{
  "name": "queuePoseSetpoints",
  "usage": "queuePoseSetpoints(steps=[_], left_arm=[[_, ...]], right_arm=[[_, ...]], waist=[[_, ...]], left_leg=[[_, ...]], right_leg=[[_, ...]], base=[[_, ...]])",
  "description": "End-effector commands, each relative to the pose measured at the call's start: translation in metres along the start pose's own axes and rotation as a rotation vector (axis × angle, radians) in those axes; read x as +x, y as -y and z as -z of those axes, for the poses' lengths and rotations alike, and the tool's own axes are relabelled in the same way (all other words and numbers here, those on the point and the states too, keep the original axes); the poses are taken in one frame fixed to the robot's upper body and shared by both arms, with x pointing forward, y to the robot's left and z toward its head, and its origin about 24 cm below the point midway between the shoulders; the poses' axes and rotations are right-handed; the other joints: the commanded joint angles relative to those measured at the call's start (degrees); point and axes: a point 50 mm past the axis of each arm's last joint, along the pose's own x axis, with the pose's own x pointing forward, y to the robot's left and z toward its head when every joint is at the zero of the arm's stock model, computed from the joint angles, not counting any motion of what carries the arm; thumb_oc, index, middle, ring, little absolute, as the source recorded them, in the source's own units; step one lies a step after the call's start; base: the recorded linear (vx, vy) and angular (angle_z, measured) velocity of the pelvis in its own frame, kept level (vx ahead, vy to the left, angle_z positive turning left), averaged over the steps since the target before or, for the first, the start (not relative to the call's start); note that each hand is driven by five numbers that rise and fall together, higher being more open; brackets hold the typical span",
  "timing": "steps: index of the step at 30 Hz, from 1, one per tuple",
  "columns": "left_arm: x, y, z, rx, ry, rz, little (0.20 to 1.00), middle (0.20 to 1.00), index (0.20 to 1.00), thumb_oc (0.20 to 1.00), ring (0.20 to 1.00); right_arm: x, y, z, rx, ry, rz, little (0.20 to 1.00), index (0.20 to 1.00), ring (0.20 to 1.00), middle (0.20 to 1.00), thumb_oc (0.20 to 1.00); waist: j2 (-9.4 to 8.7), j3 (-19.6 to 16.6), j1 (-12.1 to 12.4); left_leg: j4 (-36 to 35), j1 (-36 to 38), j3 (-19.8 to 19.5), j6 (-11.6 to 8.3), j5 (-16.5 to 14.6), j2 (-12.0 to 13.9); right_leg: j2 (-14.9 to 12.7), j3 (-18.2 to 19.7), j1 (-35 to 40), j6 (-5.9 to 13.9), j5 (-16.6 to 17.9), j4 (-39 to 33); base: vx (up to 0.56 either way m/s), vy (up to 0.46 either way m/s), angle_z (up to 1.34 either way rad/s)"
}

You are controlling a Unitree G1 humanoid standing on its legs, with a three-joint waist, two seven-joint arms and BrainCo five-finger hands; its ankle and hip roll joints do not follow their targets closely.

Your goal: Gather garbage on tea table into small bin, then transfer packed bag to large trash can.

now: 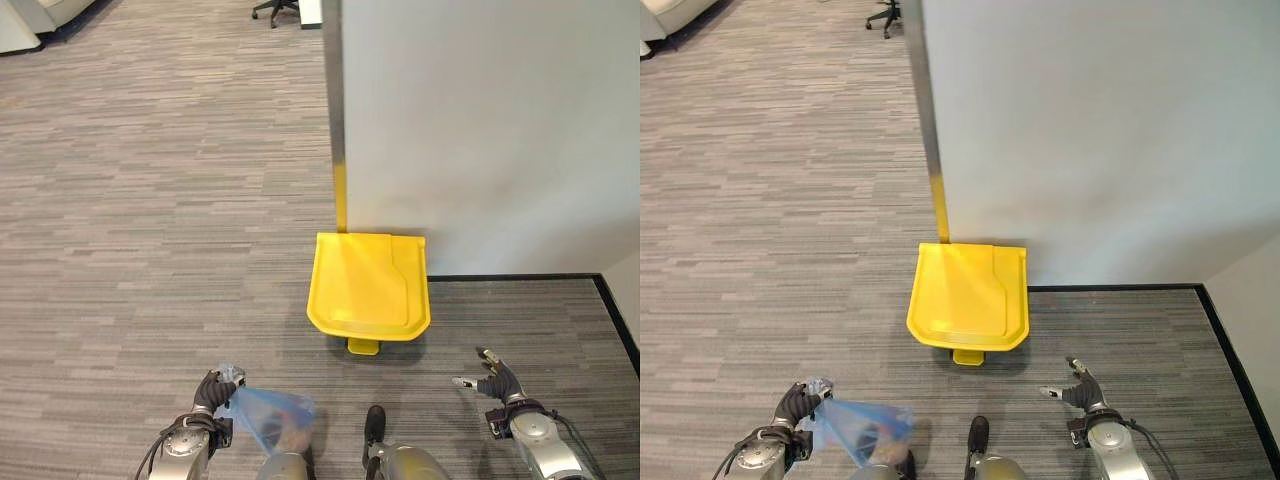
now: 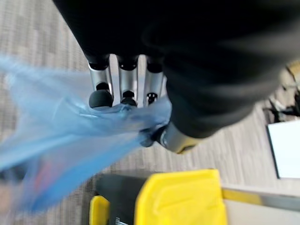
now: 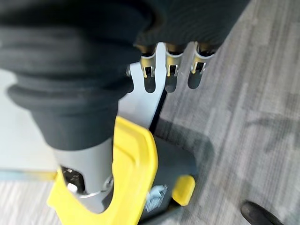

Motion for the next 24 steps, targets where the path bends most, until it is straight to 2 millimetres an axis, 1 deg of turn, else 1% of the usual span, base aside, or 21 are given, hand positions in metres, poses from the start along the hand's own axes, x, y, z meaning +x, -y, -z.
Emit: queuePoseSetpoints(steps=[1, 2, 4, 6, 7, 9, 13, 14, 17, 18, 19, 20, 21, 22, 23, 24], left_arm=[[0.003, -0.019, -0.023, 0.009, 0.106, -0.043, 0.200, 0.200, 0.200, 0.200, 0.200], [0.003, -0.019, -0.023, 0.009, 0.105, -0.043, 0.200, 0.200, 0.200, 0.200, 0.200], [0.001, -0.017, -0.018, 0.025, 0.089, -0.030, 0.200, 0.200, 0.200, 0.200, 0.200], [0.001, -0.017, -0.017, 0.025, 0.088, -0.032, 0.200, 0.200, 0.200, 0.200, 0.200], [0.000, -0.018, -0.016, 0.024, 0.085, -0.035, 0.200, 0.200, 0.200, 0.200, 0.200], [0.000, -0.019, -0.016, 0.027, 0.086, -0.039, 0.200, 0.200, 0.200, 0.200, 0.200], [0.000, -0.025, -0.019, 0.024, 0.099, -0.065, 0.200, 0.200, 0.200, 0.200, 0.200], [0.000, -0.029, -0.021, 0.023, 0.104, -0.078, 0.200, 0.200, 0.200, 0.200, 0.200], [0.000, -0.033, -0.021, 0.024, 0.104, -0.095, 0.200, 0.200, 0.200, 0.200, 0.200], [0.000, -0.035, -0.024, 0.023, 0.116, -0.108, 0.200, 0.200, 0.200, 0.200, 0.200], [0.001, -0.037, -0.026, 0.028, 0.117, -0.111, 0.200, 0.200, 0.200, 0.200, 0.200], [0.002, -0.039, -0.028, 0.035, 0.120, -0.113, 0.200, 0.200, 0.200, 0.200, 0.200], [0.002, -0.040, -0.029, 0.034, 0.122, -0.123, 0.200, 0.200, 0.200, 0.200, 0.200], [0.002, -0.041, -0.029, 0.032, 0.123, -0.125, 0.200, 0.200, 0.200, 0.200, 0.200], [0.002, -0.041, -0.028, 0.028, 0.119, -0.126, 0.200, 0.200, 0.200, 0.200, 0.200], [0.002, -0.041, -0.028, 0.026, 0.117, -0.125, 0.200, 0.200, 0.200, 0.200, 0.200]], right_arm=[[-0.004, 0.008, 0.004, 0.026, 0.013, 0.041, 1.000, 1.000, 1.000, 1.000, 1.000], [-0.004, 0.008, 0.004, 0.026, 0.013, 0.041, 1.000, 1.000, 1.000, 1.000, 1.000], [-0.005, 0.006, 0.007, 0.014, -0.003, 0.035, 1.000, 1.000, 1.000, 1.000, 1.000], [-0.004, 0.005, 0.007, 0.011, -0.005, 0.031, 1.000, 1.000, 1.000, 1.000, 1.000], [-0.004, 0.003, 0.008, 0.013, -0.011, 0.025, 1.000, 1.000, 1.000, 1.000, 1.000], [-0.004, 0.001, 0.008, 0.016, -0.013, 0.022, 1.000, 1.000, 1.000, 1.000, 1.000], [-0.001, -0.002, 0.005, 0.021, -0.015, 0.018, 1.000, 1.000, 1.000, 1.000, 1.000], [0.001, -0.003, 0.003, 0.022, -0.012, 0.015, 1.000, 1.000, 1.000, 1.000, 1.000], [0.002, -0.005, 0.000, 0.026, -0.008, 0.012, 1.000, 1.000, 1.000, 1.000, 1.000], [0.004, -0.006, -0.003, 0.033, 0.002, 0.009, 1.000, 1.000, 1.000, 1.000, 1.000], [0.004, -0.008, -0.005, 0.033, 0.007, 0.005, 1.000, 1.000, 1.000, 1.000, 1.000], [0.004, -0.009, -0.006, 0.047, 0.009, 0.001, 1.000, 1.000, 1.000, 1.000, 1.000], [0.006, -0.010, -0.009, 0.047, 0.019, -0.002, 1.000, 1.000, 1.000, 1.000, 1.000], [0.006, -0.010, -0.011, 0.047, 0.024, 0.000, 1.000, 1.000, 1.000, 1.000, 1.000], [0.007, -0.009, -0.013, 0.047, 0.031, 0.004, 1.000, 1.000, 1.000, 1.000, 1.000], [0.007, -0.006, -0.014, 0.046, 0.036, 0.014, 1.000, 1.000, 1.000, 1.000, 1.000]], waist=[[-0.99, -0.6, -0.6], [-1.00, -0.5, -0.6], [-0.35, -1.6, -0.8], [-0.36, -1.6, -0.7], [-0.47, -1.9, -0.7], [-0.55, -2.0, -0.7], [-1.22, -2.2, 0.1], [-1.68, -2.0, 0.6], [-2.14, -1.7, 1.0], [-2.42, -1.1, 1.6], [-2.33, -0.7, 1.7], [-2.35, -0.3, 1.6], [-2.43, 0.4, 1.3], [-2.31, 0.6, 1.1], [-2.21, 0.9, 0.6], [-2.19, 1.3, -0.1]], left_leg=[[0.6, -1.3, 3.4, -0.03, -1.4, -0.3], [0.5, -1.2, 3.5, -0.04, -1.3, -0.3], [-2.9, 1.7, 3.2, 0.46, -1.6, -1.3], [-3.5, 2.4, 3.2, 0.74, -1.7, -1.6], [-4.3, 3.3, 2.9, 1.29, -2.0, -2.1], [-4.8, 3.8, 3.2, 1.43, -2.0, -2.3], [-5.2, 4.6, 3.2, 2.46, -2.9, -3.3], [-4.3, 4.4, 3.4, 3.11, -3.8, -3.7], [-3.0, 4.0, 3.7, 3.87, -4.9, -4.2], [-1.8, 3.1, 2.5, 4.73, -5.8, -5.3], [-1.3, 3.0, 1.8, 5.61, -6.5, -5.9], [-1.1, 3.6, 1.2, 6.01, -7.1, -6.3], [-1.9, 5.4, 1.0, 6.30, -7.9, -7.0], [-2.3, 6.2, 1.0, 6.39, -8.2, -7.2], [-2.7, 7.4, 0.8, 6.49, -8.7, -7.6], [-2.6, 8.8, 0.3, 6.90, -9.7, -8.5]], right_leg=[[-3.0, 3.4, 0.1, 7.24, -10.5, 5.9], [-3.0, 3.4, 0.2, 7.24, -10.5, 5.9], [-2.8, 4.1, 1.2, 7.64, -10.2, 5.5], [-2.8, 4.6, 1.4, 7.80, -10.1, 5.4], [-2.9, 5.4, 1.5, 8.08, -9.7, 5.4], [-2.9, 5.8, 1.5, 8.27, -9.6, 5.4], [-3.5, 6.9, 1.3, 9.40, -8.3, 4.7], [-4.1, 7.6, 1.1, 9.97, -7.9, 5.0], [-4.9, 8.5, 0.5, 10.63, -7.7, 5.8], [-5.4, 9.8, -1.4, 11.54, -7.6, 8.3], [-5.7, 10.6, -2.8, 12.09, -8.2, 12.2], [-5.5, 11.0, -4.8, 12.27, -7.8, 15.9], [-4.9, 10.2, -8.3, 12.05, -5.7, 16.7], [-4.7, 9.7, -9.4, 12.15, -4.9, 16.1], [-4.3, 9.0, -11.5, 12.19, -3.6, 14.9], [-3.6, 8.3, -13.8, 12.72, -2.4, 12.6]], base=[[0.02, 0.048, 0.21], [0.05, 0.083, -0.02], [0.09, 0.152, -0.24], [0.05, 0.109, -0.09], [0.02, 0.072, -0.14], [0.03, 0.091, -0.11], [0.01, 0.120, -0.12], [0.01, 0.182, -0.24], [0.02, 0.182, -0.25], [0.04, 0.322, -0.23], [0.08, 0.348, -0.34], [0.18, 0.247, -0.50], [0.19, 0.134, -0.33], [0.21, 0.093, -0.17], [0.23, 0.084, 0.12], [0.27, 0.096, 0.11]])
